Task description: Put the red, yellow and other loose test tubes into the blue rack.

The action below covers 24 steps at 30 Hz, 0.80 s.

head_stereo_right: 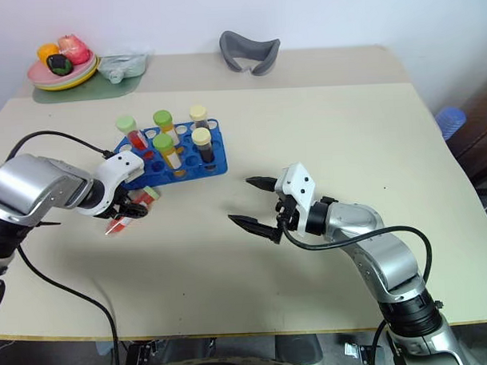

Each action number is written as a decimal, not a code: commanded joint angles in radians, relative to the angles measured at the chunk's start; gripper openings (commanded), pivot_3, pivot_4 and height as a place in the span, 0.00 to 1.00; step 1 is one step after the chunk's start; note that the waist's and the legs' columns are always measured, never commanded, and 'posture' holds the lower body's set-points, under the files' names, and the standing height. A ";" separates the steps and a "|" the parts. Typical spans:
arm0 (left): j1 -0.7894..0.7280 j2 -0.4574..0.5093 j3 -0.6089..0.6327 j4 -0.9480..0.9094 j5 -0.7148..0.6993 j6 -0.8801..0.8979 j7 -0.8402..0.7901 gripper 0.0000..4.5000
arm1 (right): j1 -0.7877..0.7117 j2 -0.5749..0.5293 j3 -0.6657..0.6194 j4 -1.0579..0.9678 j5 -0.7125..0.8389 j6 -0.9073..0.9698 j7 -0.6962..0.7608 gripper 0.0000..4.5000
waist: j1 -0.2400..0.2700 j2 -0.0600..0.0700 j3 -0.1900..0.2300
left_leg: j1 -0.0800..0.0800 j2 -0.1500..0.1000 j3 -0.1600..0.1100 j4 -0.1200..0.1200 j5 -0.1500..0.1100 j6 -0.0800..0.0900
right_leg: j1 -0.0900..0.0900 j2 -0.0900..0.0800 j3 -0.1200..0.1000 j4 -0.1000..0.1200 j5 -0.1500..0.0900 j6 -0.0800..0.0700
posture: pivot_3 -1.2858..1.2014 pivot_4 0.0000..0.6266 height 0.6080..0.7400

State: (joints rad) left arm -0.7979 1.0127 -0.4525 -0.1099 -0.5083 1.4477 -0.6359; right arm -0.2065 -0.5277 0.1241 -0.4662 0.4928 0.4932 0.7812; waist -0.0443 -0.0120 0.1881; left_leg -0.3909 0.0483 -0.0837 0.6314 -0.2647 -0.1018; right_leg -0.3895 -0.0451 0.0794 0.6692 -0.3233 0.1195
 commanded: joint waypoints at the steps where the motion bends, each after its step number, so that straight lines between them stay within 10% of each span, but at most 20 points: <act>1: 0.029 -0.003 -0.004 0.009 0.033 -0.004 -0.012 0.19 | -0.004 0.009 0.001 -0.039 0.006 -0.016 0.002 0.96 | -0.001 0.000 0.000 | 0.000 0.000 0.000 0.000 0.000 0.000 | 0.000 0.000 0.000 0.000 0.000 0.000 | 0.52 0.24 1.00; 7: 0.093 0.063 0.078 -0.081 0.024 -0.025 -0.056 0.19 | -0.012 0.005 0.002 -0.036 0.009 -0.015 0.008 0.96 | -0.005 0.000 0.000 | 0.000 0.000 0.000 0.000 0.000 0.000 | -0.001 0.000 0.000 0.000 0.000 0.000 | 0.52 0.24 1.00; 12: 0.345 0.143 0.380 -0.247 -0.032 -0.221 -0.146 0.19 | -0.004 -0.005 -0.010 -0.045 0.014 -0.010 0.008 0.96 | -0.019 0.000 0.001 | -0.002 0.001 0.000 -0.002 0.000 0.000 | -0.003 0.000 0.001 0.000 0.000 0.000 | 0.52 0.24 1.00; 18: 0.648 -0.199 0.929 -0.363 -0.017 -0.742 -0.040 0.19 | -0.006 0.008 -0.015 -0.044 0.013 -0.004 -0.009 0.96 | 0.001 -0.001 0.001 | -0.002 0.001 0.001 0.000 0.000 0.000 | -0.002 -0.001 0.000 0.000 0.000 0.000 | 0.52 0.24 1.00; 24: 0.551 -0.459 0.915 -0.337 0.042 -0.849 0.219 0.19 | -0.056 0.040 0.000 -0.004 0.005 -0.003 -0.024 0.96 | 0.012 -0.003 0.000 | -0.001 0.000 0.001 0.002 0.000 0.000 | 0.001 -0.002 0.000 -0.001 0.000 0.000 | 0.52 0.24 1.00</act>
State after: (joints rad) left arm -0.2484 0.5742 0.4805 -0.4393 -0.5042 0.6574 -0.4731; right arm -0.2493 -0.4927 0.1235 -0.4634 0.4942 0.4961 0.7593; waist -0.0328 -0.0153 0.1877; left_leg -0.3921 0.0483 -0.0831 0.6326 -0.2649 -0.1016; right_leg -0.3890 -0.0468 0.0794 0.6673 -0.3228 0.1199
